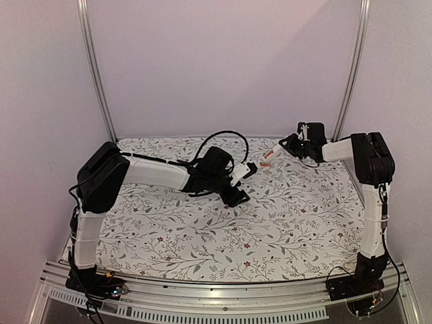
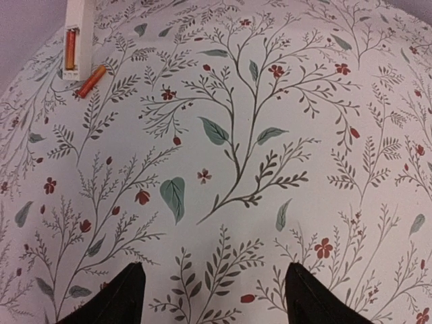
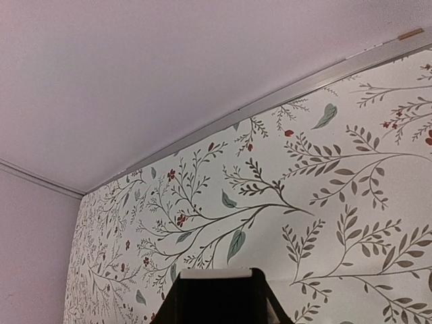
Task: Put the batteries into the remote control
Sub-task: Move the right arm with the battery to the center of the board, then pick up the battery from the center of the board.
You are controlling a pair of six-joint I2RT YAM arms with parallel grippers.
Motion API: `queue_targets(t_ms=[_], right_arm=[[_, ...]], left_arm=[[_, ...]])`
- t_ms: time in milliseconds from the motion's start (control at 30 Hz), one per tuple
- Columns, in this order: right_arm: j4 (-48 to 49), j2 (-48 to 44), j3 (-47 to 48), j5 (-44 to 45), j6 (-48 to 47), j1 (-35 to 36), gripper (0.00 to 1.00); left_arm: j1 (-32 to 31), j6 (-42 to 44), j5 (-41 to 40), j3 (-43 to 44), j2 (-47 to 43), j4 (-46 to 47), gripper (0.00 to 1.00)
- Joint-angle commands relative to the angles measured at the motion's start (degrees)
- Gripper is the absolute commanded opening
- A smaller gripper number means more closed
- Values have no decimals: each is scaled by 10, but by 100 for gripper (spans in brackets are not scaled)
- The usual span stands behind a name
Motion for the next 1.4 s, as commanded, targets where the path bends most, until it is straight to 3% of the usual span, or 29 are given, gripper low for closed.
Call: queue_targets(t_ms=[0, 567, 967, 1367], right_arm=[[-50, 18, -22, 17, -17, 11, 0], [-54, -116, -205, 27, -29, 11, 0], [-52, -209, -293, 6, -17, -34, 0], [-68, -252, -364, -32, -23, -45, 0]], left_arm=[[13, 0, -6, -6, -26, 28, 72], [-15, 55, 20, 21, 14, 41, 71], [-78, 29, -6, 195, 140, -50, 74], [-92, 8, -27, 228, 181, -63, 79]])
